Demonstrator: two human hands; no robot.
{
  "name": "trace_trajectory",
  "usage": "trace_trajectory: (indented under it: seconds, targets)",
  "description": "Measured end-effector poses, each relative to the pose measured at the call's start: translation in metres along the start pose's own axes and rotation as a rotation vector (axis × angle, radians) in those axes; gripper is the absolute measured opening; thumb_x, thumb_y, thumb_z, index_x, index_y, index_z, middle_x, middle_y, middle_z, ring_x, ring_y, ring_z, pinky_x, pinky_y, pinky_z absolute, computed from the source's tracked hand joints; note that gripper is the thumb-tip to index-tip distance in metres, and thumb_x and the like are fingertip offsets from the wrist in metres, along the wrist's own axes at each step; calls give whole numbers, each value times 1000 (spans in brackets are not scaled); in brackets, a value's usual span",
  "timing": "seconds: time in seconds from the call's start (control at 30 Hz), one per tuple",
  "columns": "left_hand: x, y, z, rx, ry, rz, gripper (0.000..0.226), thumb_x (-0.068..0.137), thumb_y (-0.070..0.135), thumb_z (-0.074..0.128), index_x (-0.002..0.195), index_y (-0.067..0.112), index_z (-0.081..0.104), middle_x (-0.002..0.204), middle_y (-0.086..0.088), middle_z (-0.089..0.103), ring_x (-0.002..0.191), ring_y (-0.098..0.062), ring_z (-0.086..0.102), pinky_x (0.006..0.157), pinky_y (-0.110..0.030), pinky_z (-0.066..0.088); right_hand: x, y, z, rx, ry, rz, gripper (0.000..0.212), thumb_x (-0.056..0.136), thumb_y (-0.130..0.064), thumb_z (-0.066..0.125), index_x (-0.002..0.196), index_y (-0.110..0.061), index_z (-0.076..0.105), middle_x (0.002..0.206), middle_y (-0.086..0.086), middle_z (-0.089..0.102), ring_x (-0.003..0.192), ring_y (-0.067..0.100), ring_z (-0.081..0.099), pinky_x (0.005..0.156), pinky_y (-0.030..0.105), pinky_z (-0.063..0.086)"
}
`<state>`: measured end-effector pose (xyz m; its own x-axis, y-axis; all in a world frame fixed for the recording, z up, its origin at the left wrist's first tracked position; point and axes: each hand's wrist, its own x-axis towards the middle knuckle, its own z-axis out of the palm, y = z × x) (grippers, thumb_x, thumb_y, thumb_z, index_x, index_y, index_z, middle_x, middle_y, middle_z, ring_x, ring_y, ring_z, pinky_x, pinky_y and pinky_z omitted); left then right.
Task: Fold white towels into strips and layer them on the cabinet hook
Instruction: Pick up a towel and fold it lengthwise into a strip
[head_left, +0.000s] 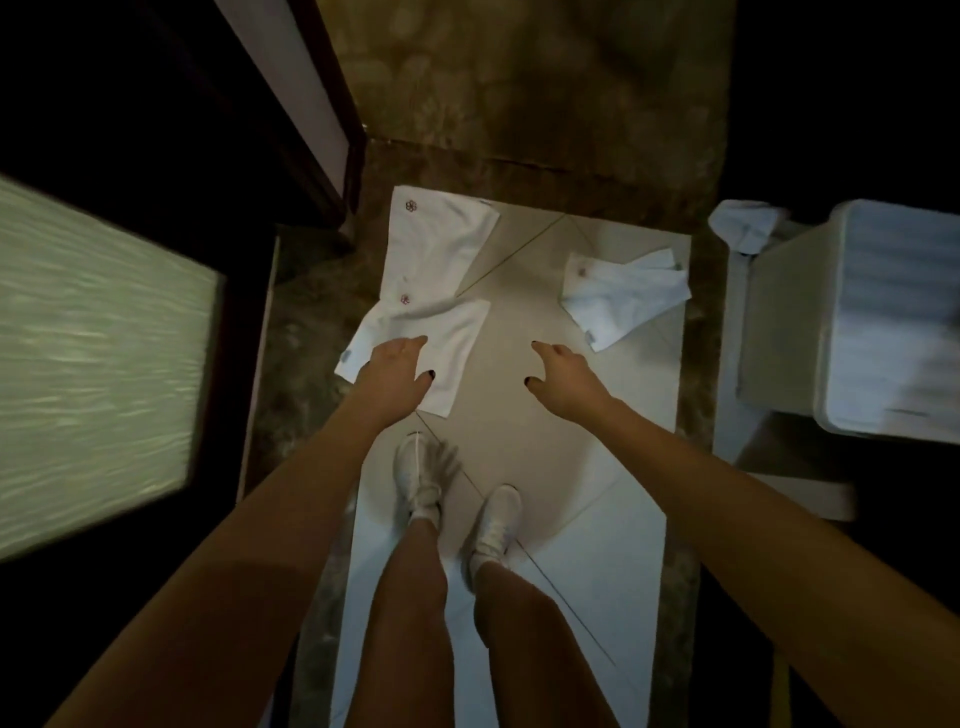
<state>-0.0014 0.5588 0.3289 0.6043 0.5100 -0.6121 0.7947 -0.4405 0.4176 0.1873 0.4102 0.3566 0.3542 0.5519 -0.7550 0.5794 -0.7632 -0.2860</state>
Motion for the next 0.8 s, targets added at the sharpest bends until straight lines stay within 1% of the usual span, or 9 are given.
trace_trajectory:
  seconds: [0.13,0.27,0.37,0.43,0.53,0.63,0.67,0.73,0.8]
  targets:
    - [96,-41,36,29,3,47,55,100,32,48,149,12,31,152,-14,36,140,-31,32,113,-43,29,104,15,44,-21,-9,15,60,100,-28,50,153,-12,25,151,17,36,134,38,37,109,49,36]
    - [181,-83,81,74,-1,81,55,100,32,49,149,14,32,152,-13,36,139,-31,32,113,-44,28,200,29,99,52,-3,55,61,100,-27,51,153,-13,25,153,17,34,136,39,36,110,46,34]
    - [237,-115,119,92,-12,101,57,99,32,51,150,15,31,153,-11,35,140,-30,32,113,-43,28,265,37,137,76,8,25,60,100,-26,51,153,-13,26,154,16,34,136,38,36,110,44,33]
    - [270,-134,141,84,-9,118,59,99,31,52,150,16,30,155,-9,32,141,-29,30,115,-43,27,307,38,156,113,61,-16,60,100,-25,52,153,-13,27,154,15,34,137,37,36,112,44,32]
    - [317,-154,159,62,84,156,61,97,30,55,151,17,28,156,-9,31,141,-31,30,115,-45,28,368,35,174,189,199,-76,63,98,-20,56,153,-15,27,157,13,29,141,34,31,116,43,29]
    - [350,-162,167,198,90,173,63,96,35,56,151,26,28,147,-13,38,129,-36,39,103,-48,37,413,34,186,151,215,-134,64,96,-21,60,152,-19,30,159,10,26,145,33,22,117,43,24]
    - [355,-163,170,234,61,174,59,96,36,55,150,28,31,140,-15,44,124,-37,44,98,-46,40,422,34,191,120,211,-149,58,95,-22,60,149,-20,37,157,9,28,145,33,21,115,43,24]
    - [355,-161,174,210,13,176,45,97,31,53,141,25,44,125,-15,55,112,-34,53,85,-39,42,428,32,198,99,239,-152,38,96,-25,58,133,-18,56,150,10,37,141,32,24,110,38,26]
    - [343,-156,175,114,-3,158,28,98,22,51,126,18,55,114,-14,62,99,-30,58,73,-33,40,419,29,200,95,253,-145,25,99,-26,54,118,-15,64,145,10,44,140,31,26,111,41,24]
